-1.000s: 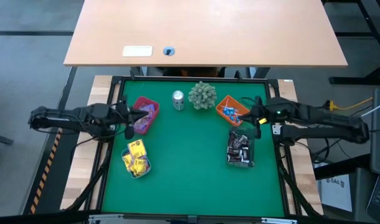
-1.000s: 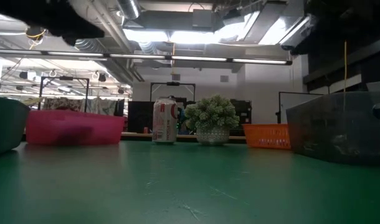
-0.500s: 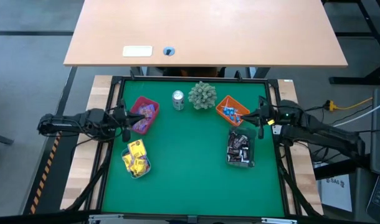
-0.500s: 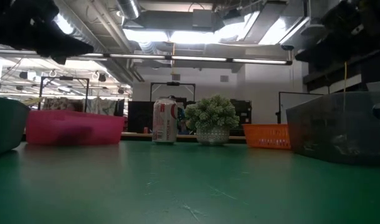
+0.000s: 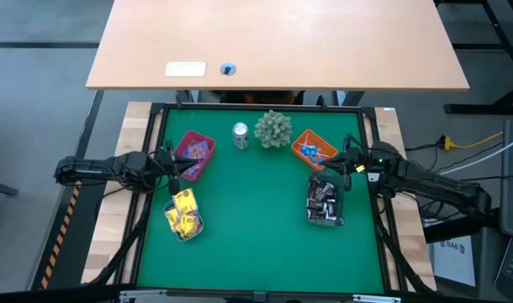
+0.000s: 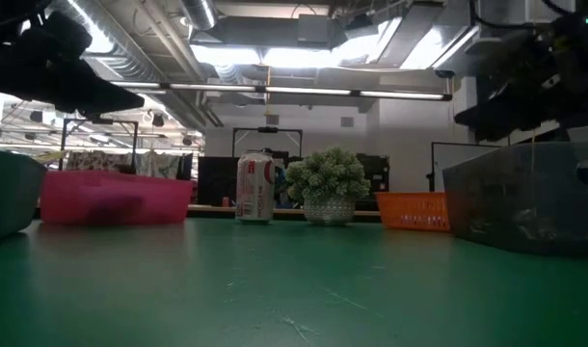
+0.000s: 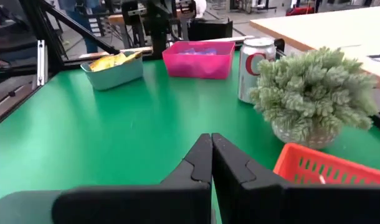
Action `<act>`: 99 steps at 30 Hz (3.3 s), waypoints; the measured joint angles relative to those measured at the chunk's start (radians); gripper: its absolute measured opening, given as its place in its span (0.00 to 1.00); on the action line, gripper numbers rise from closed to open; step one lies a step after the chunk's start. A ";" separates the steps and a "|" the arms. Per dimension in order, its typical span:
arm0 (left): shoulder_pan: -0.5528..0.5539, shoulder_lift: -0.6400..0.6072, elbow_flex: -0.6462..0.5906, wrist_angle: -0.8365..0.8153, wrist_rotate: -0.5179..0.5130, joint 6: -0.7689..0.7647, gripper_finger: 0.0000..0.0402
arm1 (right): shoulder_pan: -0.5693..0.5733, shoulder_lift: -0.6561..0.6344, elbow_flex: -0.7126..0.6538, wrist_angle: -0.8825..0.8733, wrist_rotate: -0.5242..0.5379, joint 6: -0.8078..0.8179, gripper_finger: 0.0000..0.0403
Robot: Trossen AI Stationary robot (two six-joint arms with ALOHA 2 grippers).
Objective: Sort candy
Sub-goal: Return to Home Position
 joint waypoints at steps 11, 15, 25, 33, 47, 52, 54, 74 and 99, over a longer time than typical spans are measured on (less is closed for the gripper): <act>0.000 0.000 0.000 0.001 -0.003 0.016 0.00 | 0.000 0.001 -0.118 0.123 0.000 0.063 0.01; 0.000 0.000 0.000 0.001 -0.003 0.016 0.00 | 0.000 0.001 -0.118 0.116 0.021 0.057 0.01; 0.000 0.000 0.000 0.000 -0.004 0.016 0.00 | 0.000 0.004 -0.118 0.065 0.214 0.046 0.01; 0.000 0.000 0.000 0.000 -0.004 0.016 0.00 | 0.001 0.004 -0.118 0.053 0.283 0.055 0.01; 0.000 0.000 0.000 0.000 -0.004 0.016 0.00 | 0.001 0.004 -0.118 0.053 0.281 0.056 0.01; 0.000 0.000 0.000 0.000 -0.005 0.016 0.00 | 0.002 -0.022 -0.118 0.053 0.280 0.056 0.01; 0.000 0.000 0.000 0.000 -0.005 0.016 0.00 | 0.002 -0.046 -0.118 0.053 0.280 0.056 0.01; 0.000 0.000 0.000 -0.001 -0.005 0.016 0.00 | 0.002 -0.299 -0.118 0.059 0.277 0.057 0.01; -0.024 0.000 0.000 -0.001 -0.005 0.016 0.00 | 0.184 -0.299 -0.118 0.052 0.291 0.056 0.01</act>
